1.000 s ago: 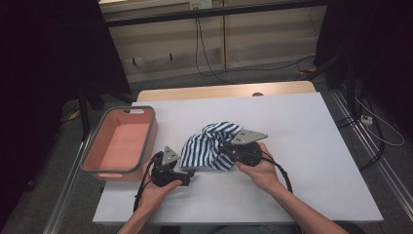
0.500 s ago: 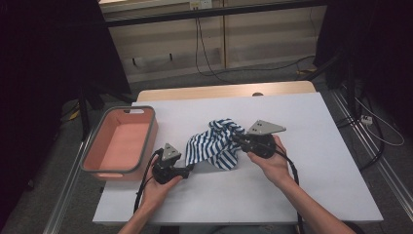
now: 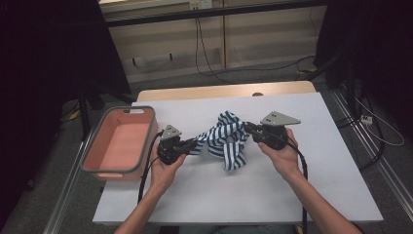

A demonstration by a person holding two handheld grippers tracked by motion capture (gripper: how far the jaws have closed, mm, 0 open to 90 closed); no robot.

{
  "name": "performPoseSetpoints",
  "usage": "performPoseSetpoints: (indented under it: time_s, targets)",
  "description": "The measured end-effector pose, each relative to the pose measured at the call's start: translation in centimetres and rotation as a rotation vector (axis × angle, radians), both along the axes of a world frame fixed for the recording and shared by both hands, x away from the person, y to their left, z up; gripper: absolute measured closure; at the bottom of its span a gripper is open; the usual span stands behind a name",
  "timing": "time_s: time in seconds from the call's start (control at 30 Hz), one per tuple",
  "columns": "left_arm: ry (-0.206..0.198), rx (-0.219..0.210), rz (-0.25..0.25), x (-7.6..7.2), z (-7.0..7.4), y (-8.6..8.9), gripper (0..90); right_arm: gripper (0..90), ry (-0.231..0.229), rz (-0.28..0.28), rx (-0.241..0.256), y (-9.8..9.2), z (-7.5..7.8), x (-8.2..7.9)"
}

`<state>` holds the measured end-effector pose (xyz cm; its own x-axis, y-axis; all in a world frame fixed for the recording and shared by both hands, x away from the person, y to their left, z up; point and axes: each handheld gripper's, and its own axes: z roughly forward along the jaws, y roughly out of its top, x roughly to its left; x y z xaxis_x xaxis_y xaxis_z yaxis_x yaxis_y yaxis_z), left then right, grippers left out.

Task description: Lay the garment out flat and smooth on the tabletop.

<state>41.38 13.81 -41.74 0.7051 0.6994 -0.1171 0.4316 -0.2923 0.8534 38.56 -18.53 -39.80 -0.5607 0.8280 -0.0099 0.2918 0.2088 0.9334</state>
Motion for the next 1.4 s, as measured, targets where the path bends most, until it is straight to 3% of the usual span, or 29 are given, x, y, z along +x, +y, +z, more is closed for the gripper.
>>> performPoseSetpoints:
  time_s: [0.2, 0.37, 0.5, 0.77, 0.87, 1.03, 1.4]
  targets:
    - [-0.005, -0.053, 0.009, 0.7, 0.8, -0.4, 86.6, 85.0, -0.006, -0.027, 0.004, -1.2, 0.2, 0.2]
    - [-0.015, -0.031, -0.016, 1.0, 1.3, -1.6, 88.2, 85.0, -0.013, -0.062, -0.007, -2.2, 0.2, 0.5]
    - [0.006, -0.046, -0.040, 1.1, 0.9, -2.3, 87.3, 85.0, -0.014, -0.080, -0.015, -2.9, 0.1, 0.7]
    - [0.013, -0.003, -0.110, -0.2, 0.4, -4.0, 80.2, 85.0, 0.025, -0.140, -0.026, -4.8, -1.1, 1.4]
    - [0.021, 0.027, -0.126, -0.4, -0.1, -4.3, 76.1, 84.7, 0.039, -0.158, -0.026, -5.5, -1.5, 1.7]
    - [0.023, 0.040, -0.139, -0.4, -0.3, -4.4, 63.5, 84.0, 0.057, -0.181, -0.036, -6.3, -2.2, 1.9]
    - [0.032, 0.069, -0.101, 0.1, -0.2, -3.5, 34.0, 82.3, 0.087, -0.240, -0.070, -7.6, -3.3, 2.5]
